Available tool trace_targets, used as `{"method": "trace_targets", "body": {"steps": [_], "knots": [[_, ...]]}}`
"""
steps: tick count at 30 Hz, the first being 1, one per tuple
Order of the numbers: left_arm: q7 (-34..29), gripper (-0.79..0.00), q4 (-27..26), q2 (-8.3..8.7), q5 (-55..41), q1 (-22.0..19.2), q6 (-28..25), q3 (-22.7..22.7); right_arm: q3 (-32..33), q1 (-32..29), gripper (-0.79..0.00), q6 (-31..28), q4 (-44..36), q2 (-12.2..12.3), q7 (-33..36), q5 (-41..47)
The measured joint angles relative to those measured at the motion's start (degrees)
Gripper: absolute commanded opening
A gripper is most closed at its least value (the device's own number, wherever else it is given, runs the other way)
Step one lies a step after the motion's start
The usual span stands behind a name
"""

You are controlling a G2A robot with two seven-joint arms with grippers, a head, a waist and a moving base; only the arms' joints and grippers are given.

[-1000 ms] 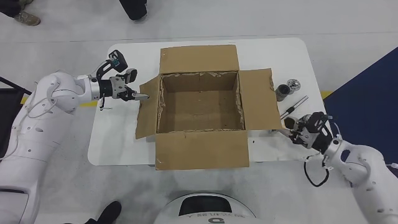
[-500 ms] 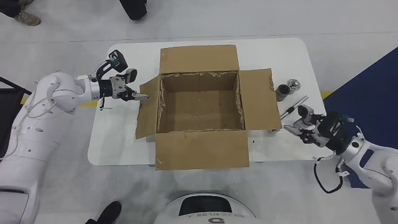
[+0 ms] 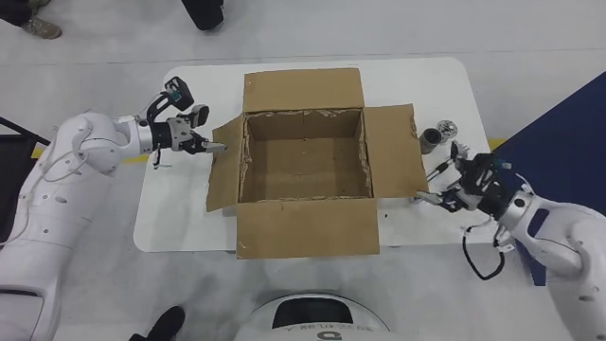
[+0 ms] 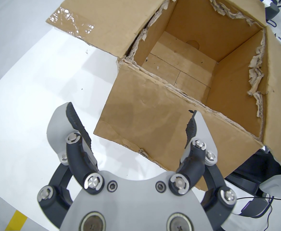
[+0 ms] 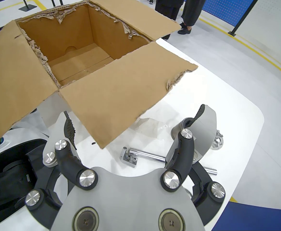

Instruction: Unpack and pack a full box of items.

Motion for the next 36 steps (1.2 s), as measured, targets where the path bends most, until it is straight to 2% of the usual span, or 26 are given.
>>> {"method": "trace_targets", "body": {"steps": [6,12,18,27,36], "knots": [[8.5,0.0,-2.9,1.68,-0.1,6.2,-3.0,-6.5,-11.1,12.2,0.0,5.4,2.5,-0.3,12.8,0.4],[15.5,0.0,-9.5,3.93,-0.3,14.4,-2.9,-12.4,-20.9,20.8,0.0,7.8,5.7,-1.2,19.4,-1.2],[15.5,0.0,-9.4,3.92,-0.3,14.2,-2.9,-12.3,-28.6,26.5,0.0,9.1,8.1,-2.3,22.5,-2.4],[15.5,0.0,-9.4,3.92,-0.3,14.3,-2.9,-12.3,-36.5,31.8,0.0,11.7,8.7,-3.9,24.0,-1.7],[15.5,0.0,-9.4,3.92,-0.3,14.3,-2.9,-12.3,-40.3,34.3,0.0,13.4,8.8,-5.0,23.7,-1.1]]}}
